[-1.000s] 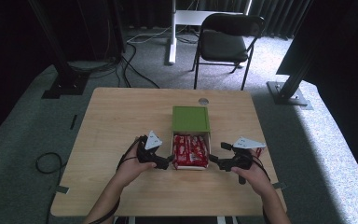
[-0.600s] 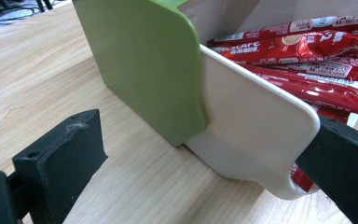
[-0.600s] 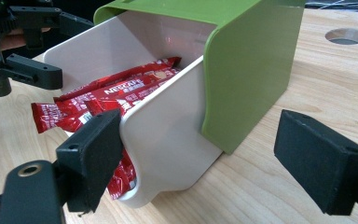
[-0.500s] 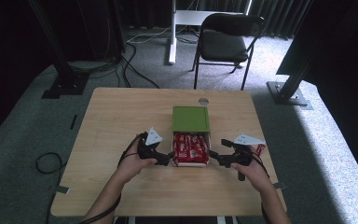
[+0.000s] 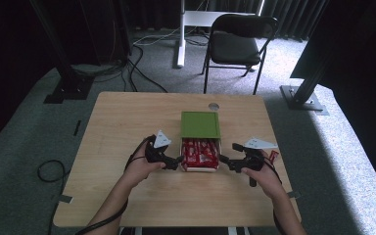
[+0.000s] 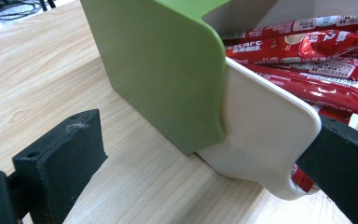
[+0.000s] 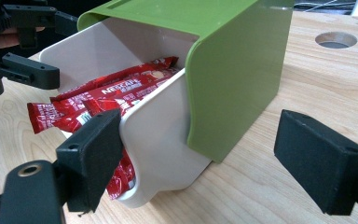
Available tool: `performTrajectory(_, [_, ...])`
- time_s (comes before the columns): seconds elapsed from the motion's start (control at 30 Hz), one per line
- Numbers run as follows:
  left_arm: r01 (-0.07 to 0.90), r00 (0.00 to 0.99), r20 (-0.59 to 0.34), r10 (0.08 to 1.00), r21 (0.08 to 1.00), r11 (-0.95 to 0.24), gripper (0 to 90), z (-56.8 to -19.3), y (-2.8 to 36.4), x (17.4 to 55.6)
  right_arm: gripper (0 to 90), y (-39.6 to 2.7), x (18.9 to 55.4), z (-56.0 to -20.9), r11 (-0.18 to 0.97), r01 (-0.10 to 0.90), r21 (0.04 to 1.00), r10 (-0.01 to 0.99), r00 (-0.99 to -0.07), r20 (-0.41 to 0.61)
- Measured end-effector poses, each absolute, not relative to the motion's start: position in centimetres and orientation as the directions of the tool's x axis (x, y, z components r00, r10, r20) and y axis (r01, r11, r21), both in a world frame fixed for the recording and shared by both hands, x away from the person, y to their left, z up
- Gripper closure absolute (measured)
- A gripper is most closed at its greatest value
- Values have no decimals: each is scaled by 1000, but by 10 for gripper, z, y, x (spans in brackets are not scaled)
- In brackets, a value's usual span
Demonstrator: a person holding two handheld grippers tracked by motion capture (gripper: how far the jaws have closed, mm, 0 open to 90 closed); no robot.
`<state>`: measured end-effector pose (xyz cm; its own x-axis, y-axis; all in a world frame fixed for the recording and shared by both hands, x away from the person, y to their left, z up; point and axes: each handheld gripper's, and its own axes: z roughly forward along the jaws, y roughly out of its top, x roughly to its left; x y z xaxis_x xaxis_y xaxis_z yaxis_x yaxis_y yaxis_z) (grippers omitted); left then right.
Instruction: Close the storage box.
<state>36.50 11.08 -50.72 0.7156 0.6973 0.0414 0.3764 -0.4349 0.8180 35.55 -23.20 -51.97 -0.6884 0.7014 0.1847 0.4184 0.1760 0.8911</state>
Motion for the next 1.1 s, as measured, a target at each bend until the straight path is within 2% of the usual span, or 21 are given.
performTrajectory(1.1, [402,689,29,724,816,-415,31,-506,109,388,153,-227,377,-517,180,428,886,735,-657,168])
